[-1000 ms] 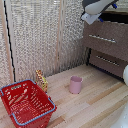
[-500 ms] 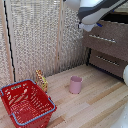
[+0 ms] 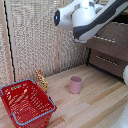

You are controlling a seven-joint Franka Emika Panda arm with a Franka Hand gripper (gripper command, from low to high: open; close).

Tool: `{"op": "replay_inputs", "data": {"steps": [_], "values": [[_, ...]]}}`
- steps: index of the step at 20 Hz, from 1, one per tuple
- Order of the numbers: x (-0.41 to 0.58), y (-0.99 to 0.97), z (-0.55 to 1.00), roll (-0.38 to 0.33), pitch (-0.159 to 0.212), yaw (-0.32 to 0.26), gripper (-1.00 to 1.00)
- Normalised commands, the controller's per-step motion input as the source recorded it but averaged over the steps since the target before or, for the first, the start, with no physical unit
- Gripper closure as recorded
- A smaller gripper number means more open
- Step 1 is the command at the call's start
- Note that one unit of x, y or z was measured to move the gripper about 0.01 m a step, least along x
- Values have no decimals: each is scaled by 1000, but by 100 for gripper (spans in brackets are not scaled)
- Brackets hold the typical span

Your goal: Transport the gripper mindfully toward the orange-red bowl and clasp it to elevate with ease. Ensure your robot's arm aligns efficiently with the top drawer's opening. Carefully slide the orange-red bowl into the designated spot with precision. After confirmation, withdraw the gripper gently. Close the drawer smoothly by transitioning the gripper to its handle.

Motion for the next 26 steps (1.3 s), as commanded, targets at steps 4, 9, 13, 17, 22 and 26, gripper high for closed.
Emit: {"op": "replay_inputs", "data": {"steps": [4, 9, 13, 17, 22, 26], "values": [[291, -366, -25, -37, 0, 243, -100], [27, -399, -27, -36, 41, 250, -100], [0, -326, -164, -54, 92, 207, -100], [-93, -322, -200, -58, 82, 156, -100], [-35, -485, -64, 20, 78, 114, 100], [-4, -426, 188, 110, 17, 16, 100]]}}
